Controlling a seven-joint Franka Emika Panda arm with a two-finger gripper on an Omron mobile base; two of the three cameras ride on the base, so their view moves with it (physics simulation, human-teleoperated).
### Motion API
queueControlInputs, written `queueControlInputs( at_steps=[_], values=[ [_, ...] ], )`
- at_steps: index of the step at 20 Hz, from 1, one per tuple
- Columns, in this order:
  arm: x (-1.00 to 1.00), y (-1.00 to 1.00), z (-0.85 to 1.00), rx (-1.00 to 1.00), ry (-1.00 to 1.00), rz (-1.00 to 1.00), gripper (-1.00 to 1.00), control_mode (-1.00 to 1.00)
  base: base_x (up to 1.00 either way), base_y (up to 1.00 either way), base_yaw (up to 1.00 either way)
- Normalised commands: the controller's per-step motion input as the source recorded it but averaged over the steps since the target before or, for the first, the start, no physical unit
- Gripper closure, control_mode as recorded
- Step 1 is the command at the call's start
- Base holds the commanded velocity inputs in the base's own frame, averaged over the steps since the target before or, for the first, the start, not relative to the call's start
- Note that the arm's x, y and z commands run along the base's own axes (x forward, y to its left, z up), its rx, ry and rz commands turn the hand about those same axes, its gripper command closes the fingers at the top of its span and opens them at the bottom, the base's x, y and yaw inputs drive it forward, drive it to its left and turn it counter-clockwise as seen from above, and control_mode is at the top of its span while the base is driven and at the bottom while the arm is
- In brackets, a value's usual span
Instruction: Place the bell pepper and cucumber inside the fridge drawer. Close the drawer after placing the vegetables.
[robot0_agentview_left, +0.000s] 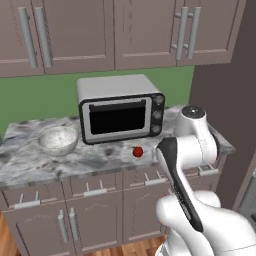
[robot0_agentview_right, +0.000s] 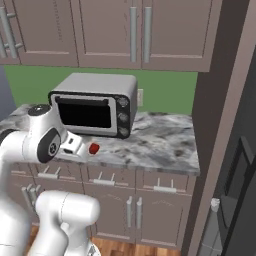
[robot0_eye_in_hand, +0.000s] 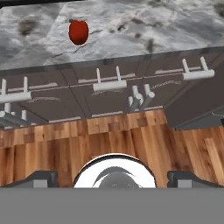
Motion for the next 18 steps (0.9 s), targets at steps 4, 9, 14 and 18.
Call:
queueControlInputs(
  at_steps=[4, 9, 14, 18],
  values=[
    [1.0, 0.17, -0.13, 0.0, 0.09, -0.07, -1.0, -1.0, 0.0, 0.0, 0.0],
    [0.95, 0.42, -0.38, 0.0, 0.11, -0.01, -1.0, -1.0, 0.0, 0.0, 0.0],
    [0.76, 0.35, -0.51, 0.0, 0.1, 0.0, -1.0, -1.0, 0.0, 0.0, 0.0],
    [0.71, 0.04, -0.28, 0.0, 0.04, 0.0, -1.0, -1.0, 0.0, 0.0, 0.0]
  ],
)
